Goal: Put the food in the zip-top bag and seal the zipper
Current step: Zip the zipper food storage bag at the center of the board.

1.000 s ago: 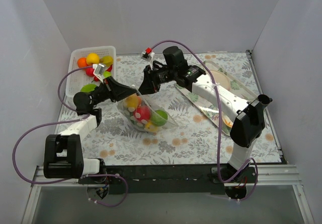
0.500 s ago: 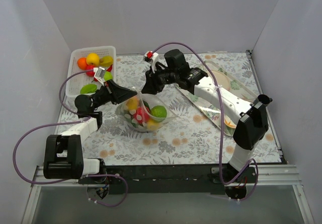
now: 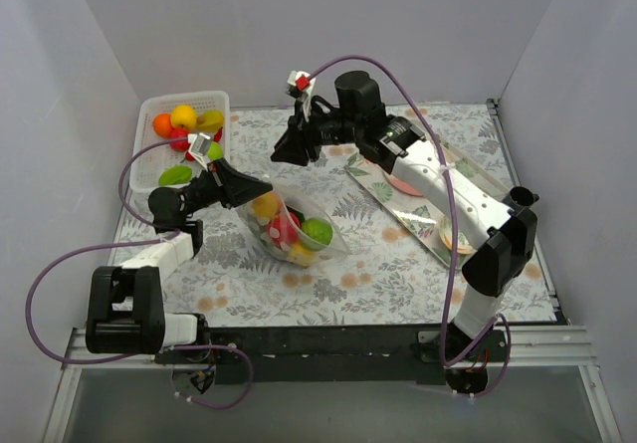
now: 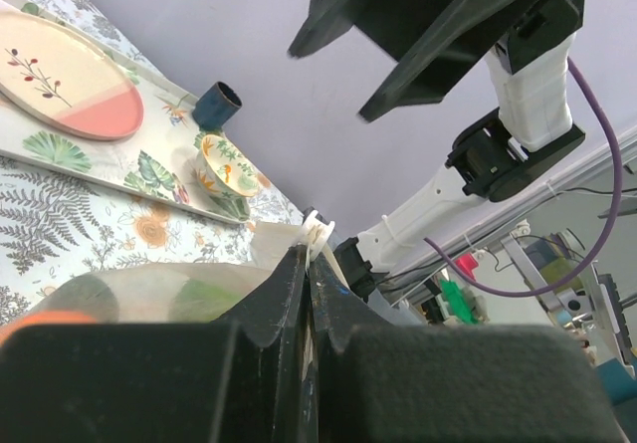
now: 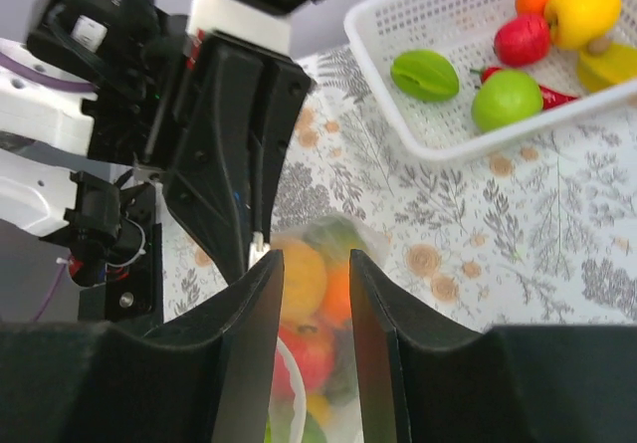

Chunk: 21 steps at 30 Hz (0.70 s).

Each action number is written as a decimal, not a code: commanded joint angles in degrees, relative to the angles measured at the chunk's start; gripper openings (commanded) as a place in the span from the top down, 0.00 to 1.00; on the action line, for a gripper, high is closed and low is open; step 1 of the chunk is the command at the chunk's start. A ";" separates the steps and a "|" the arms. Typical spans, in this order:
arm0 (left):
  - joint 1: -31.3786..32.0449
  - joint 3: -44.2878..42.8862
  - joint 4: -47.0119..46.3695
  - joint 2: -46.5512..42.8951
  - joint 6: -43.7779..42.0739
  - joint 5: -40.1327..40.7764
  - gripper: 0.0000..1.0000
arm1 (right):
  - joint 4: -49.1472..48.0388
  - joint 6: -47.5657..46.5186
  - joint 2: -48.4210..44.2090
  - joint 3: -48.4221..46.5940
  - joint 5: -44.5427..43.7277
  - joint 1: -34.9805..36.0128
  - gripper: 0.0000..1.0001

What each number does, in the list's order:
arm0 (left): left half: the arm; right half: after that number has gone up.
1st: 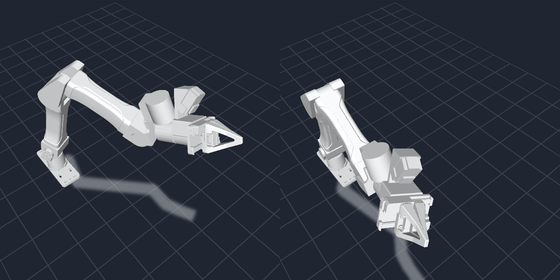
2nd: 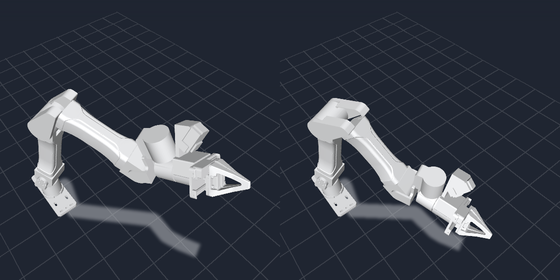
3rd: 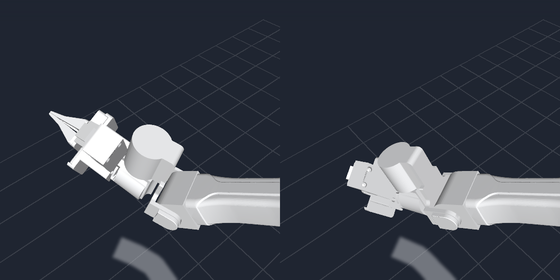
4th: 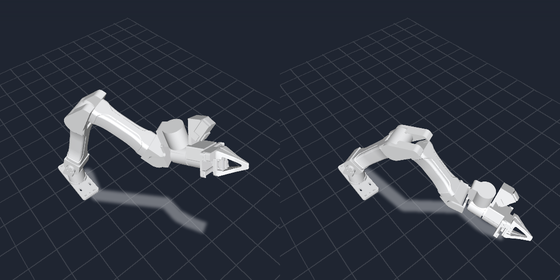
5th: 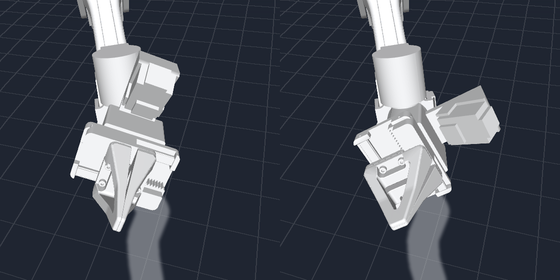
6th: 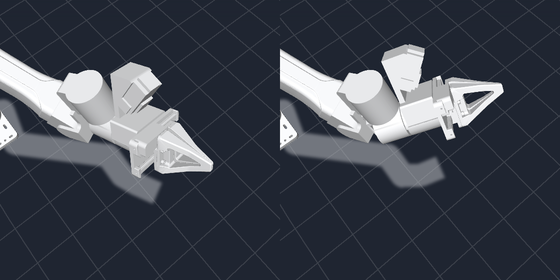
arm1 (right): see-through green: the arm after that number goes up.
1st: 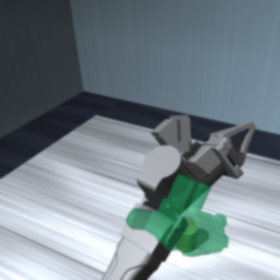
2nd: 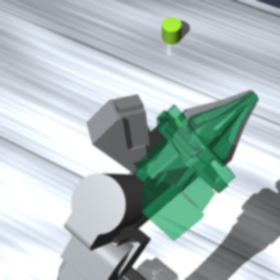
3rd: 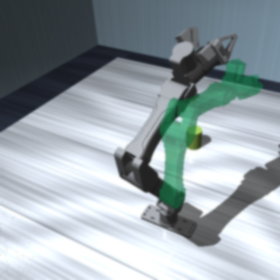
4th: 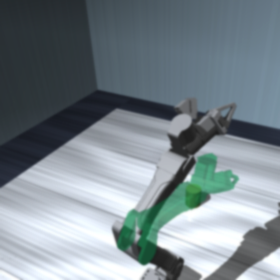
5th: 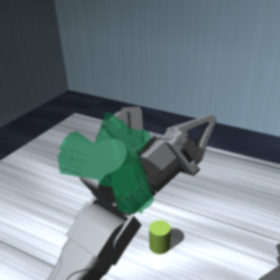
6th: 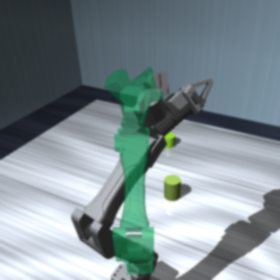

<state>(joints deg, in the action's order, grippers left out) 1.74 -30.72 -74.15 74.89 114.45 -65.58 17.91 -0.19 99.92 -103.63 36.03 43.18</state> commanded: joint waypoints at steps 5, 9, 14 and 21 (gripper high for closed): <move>0.28 -2.41 -24.47 -0.45 -0.02 -0.51 1.00 | 4.49 -1.92 5.28 -7.90 1.86 3.13 0.54; 0.28 -2.41 -22.27 -0.98 -1.07 -0.51 1.00 | 5.99 -2.63 5.99 -7.98 -0.87 4.72 0.53; 0.28 -2.68 -22.00 -0.98 -1.07 -0.42 1.00 | 6.26 -2.45 5.90 -8.25 -1.14 4.90 0.54; 0.28 -2.50 -19.64 -1.33 -2.48 0.10 1.00 | 6.35 -2.71 4.50 -6.67 -1.49 5.16 0.62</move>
<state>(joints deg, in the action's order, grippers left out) 1.74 -31.03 -74.00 75.05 113.27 -66.89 23.46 -1.93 106.54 -109.73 34.87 48.14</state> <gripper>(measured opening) 0.018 0.369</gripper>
